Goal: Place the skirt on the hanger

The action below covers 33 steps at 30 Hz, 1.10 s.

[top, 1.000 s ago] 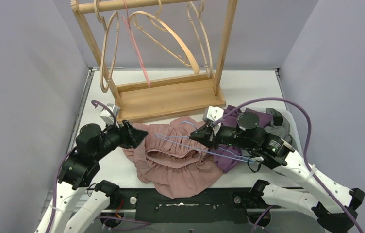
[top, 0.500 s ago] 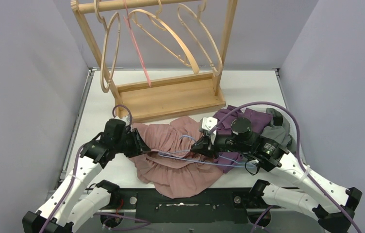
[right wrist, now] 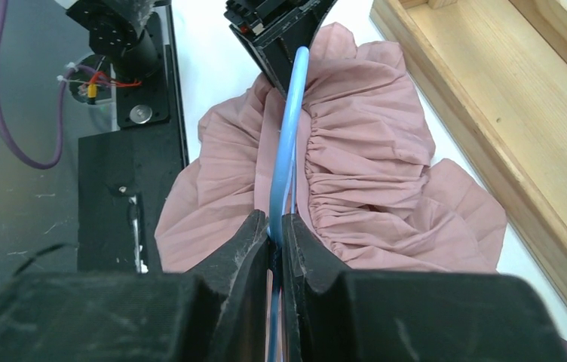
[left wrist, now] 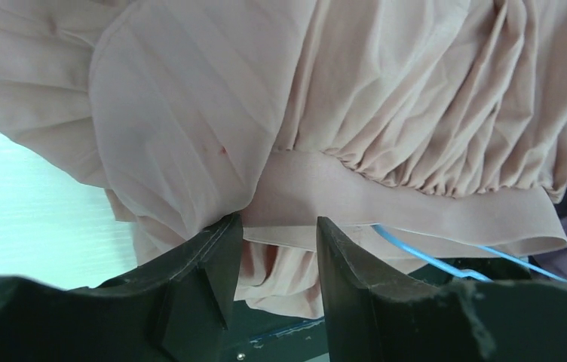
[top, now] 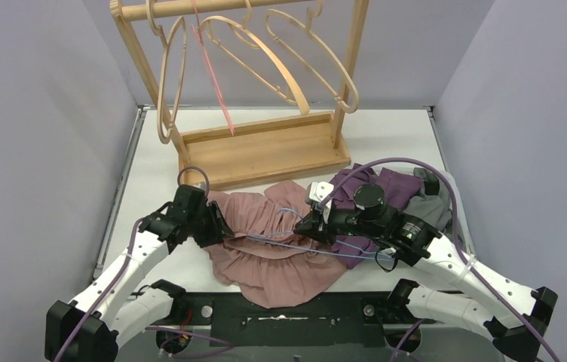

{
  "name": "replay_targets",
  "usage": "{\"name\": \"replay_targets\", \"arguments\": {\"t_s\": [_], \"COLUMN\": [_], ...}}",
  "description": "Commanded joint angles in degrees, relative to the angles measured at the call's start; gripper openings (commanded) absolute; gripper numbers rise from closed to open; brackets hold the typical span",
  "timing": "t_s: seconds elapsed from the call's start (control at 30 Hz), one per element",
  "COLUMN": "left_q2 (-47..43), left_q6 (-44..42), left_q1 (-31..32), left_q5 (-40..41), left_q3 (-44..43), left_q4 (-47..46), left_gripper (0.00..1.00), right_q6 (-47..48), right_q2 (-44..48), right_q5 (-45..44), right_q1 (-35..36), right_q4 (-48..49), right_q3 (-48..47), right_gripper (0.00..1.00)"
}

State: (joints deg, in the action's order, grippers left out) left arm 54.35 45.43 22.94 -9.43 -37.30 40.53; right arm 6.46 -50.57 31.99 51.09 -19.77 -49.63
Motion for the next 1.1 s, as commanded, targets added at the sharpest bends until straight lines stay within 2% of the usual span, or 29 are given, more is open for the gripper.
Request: {"name": "replay_targets", "arguments": {"t_s": [0.0,0.27,0.37,0.47,0.57,0.7,0.8,0.9,1.07], "left_q2": [0.66,1.48,1.59,2.19,2.97,3.85,4.26,4.16,3.02], "left_q6": [-1.52,-3.51,-3.87,-2.56,-1.74,-2.01,-2.01,-2.22,-1.9], "left_q1": [0.26,0.26,0.26,0.48,1.47,2.06,2.11,2.19,2.18], "left_q5": [4.27,5.87,-0.15,-4.74,-4.53,-3.27,-2.94,-2.17,-1.55], "left_q3": [-2.15,-2.99,-1.67,0.49,1.74,1.53,1.25,0.61,-1.28], "left_q4": [0.05,1.67,-2.61,-6.97,-8.34,-8.07,-8.1,-7.71,-6.75], "left_gripper": [0.41,0.45,0.45,0.37,0.27,0.23,0.17,0.0,0.0], "right_q6": [0.64,1.23,1.36,1.32,0.9,0.57,0.25,0.22,0.12], "right_q2": [-0.97,-1.62,-1.47,-1.89,-2.19,-2.64,-3.08,-4.34,-6.46], "right_q5": [-2.78,-3.48,-3.21,-2.56,-1.15,-0.37,0.02,0.42,0.34], "right_q1": [0.37,0.5,0.48,0.49,0.46,0.49,0.56,0.76,1.88], "right_q4": [5.21,4.68,4.92,5.52,6.82,7.99,9.27,10.43,13.91], "right_q3": [0.23,0.75,0.97,0.98,1.13,1.36,2.01,2.32,2.64], "right_gripper": [0.0,0.0,0.0,0.0,0.0,0.0,0.0,0.0,0.0]}}
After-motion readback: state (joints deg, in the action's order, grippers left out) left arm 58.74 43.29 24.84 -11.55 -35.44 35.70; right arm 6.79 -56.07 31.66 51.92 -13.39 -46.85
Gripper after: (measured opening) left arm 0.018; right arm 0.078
